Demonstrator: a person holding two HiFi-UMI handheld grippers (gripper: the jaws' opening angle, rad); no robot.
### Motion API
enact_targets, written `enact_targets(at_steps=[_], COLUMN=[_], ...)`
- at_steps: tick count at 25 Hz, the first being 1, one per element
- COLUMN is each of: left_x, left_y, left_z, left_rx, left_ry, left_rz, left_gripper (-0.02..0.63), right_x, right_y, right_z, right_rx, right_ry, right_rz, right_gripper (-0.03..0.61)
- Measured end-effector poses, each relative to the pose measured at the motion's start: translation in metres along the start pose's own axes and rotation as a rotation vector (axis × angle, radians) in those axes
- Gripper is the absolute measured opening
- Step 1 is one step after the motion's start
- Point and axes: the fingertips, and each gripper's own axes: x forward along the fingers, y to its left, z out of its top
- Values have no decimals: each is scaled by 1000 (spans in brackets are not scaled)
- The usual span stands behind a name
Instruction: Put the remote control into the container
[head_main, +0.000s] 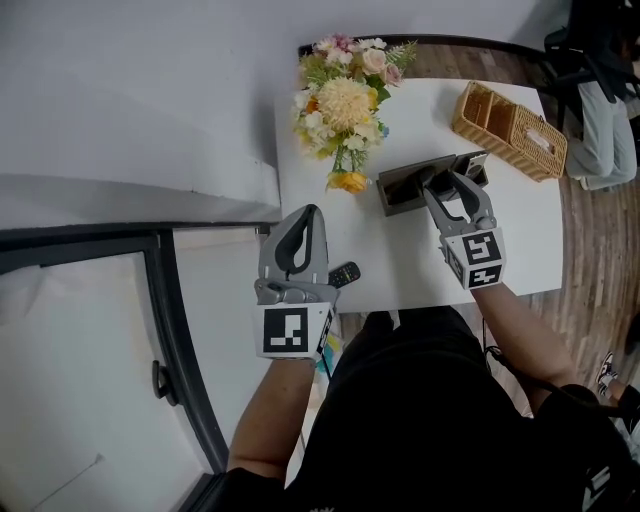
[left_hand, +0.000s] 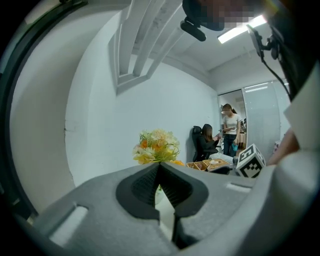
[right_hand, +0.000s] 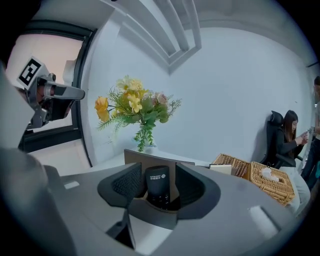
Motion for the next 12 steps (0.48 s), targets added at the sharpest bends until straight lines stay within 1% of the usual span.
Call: enact_targets(at_steps=[6,12], left_x=[-22,-54], left_y=[8,28], left_z=[8,10], left_rx=[-8,-36], left_ry=[-49,-91], left_rz=[16,77], left_gripper=[0,0], right_x=[-13,-22], right_y=[16,44], right_z=[4,15], right_rx=[-18,-51], right_ry=[-2,-16], right_rz=[10,45], right_gripper=[215,213])
